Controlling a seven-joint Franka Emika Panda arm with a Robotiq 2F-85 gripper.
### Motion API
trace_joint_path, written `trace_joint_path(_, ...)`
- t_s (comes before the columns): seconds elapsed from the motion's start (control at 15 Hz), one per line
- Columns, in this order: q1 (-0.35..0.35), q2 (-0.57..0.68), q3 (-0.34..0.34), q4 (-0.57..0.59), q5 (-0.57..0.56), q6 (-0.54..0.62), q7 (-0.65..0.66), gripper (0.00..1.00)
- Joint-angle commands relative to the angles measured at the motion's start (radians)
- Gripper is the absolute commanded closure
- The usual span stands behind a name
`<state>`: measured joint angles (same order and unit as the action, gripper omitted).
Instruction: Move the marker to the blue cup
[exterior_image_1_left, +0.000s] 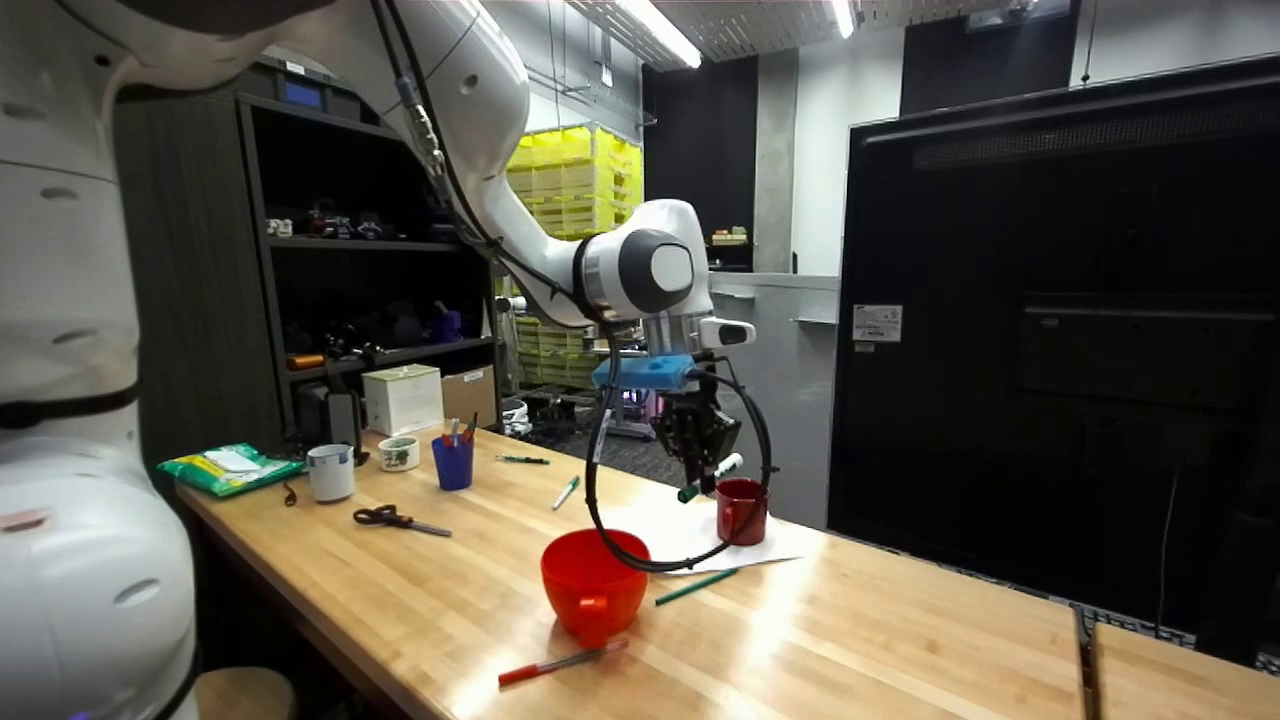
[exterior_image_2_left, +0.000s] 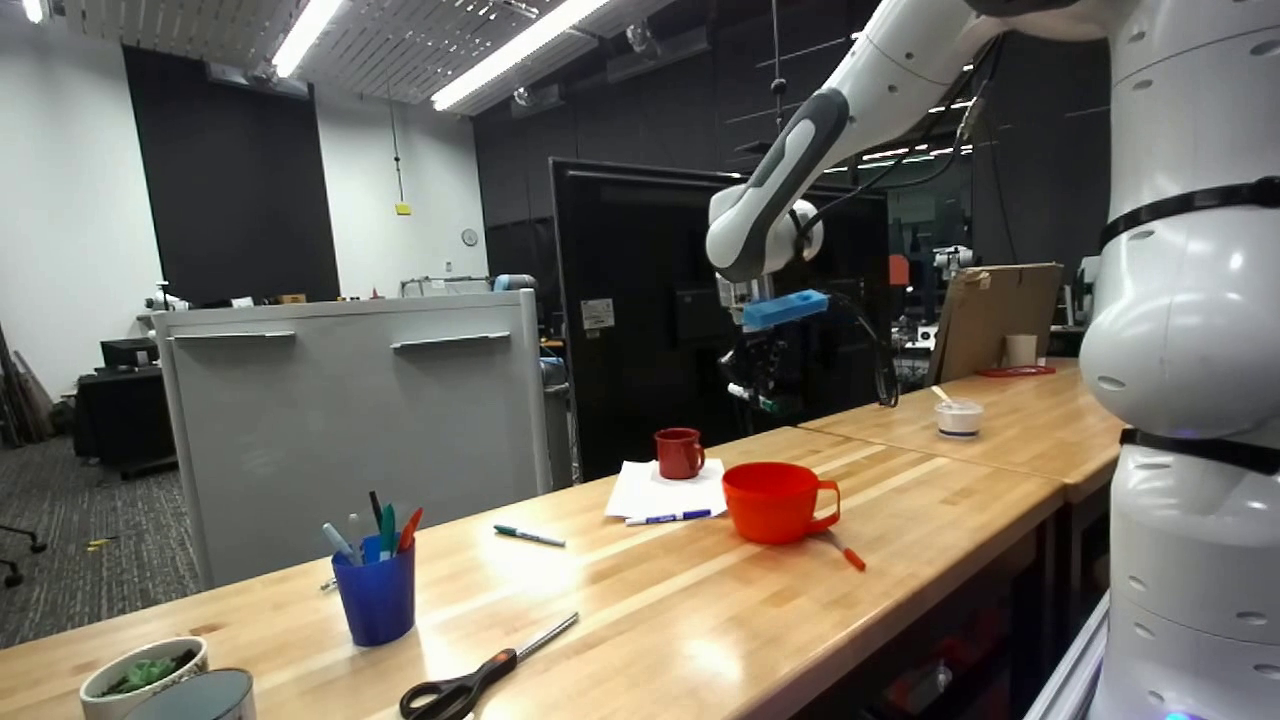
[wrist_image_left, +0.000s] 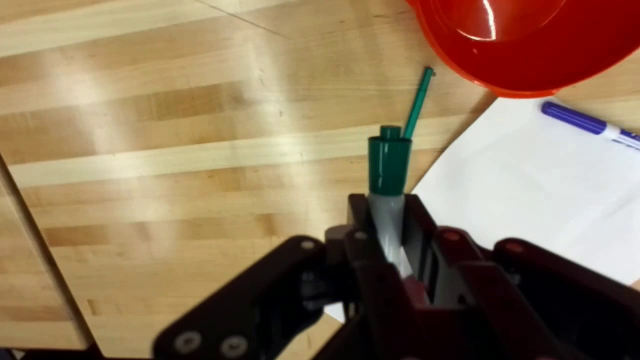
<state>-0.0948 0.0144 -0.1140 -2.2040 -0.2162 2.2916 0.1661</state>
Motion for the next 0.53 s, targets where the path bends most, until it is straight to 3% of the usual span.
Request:
trace_joint_path(0.0, 0.032, -0.069, 0.040, -0.034, -0.052, 0.004, -0.023, 0.95)
trace_joint_path(0.47, 0.095, -0.128, 0.113, -0.070, 0.003, 0.036, -0.210, 0.95)
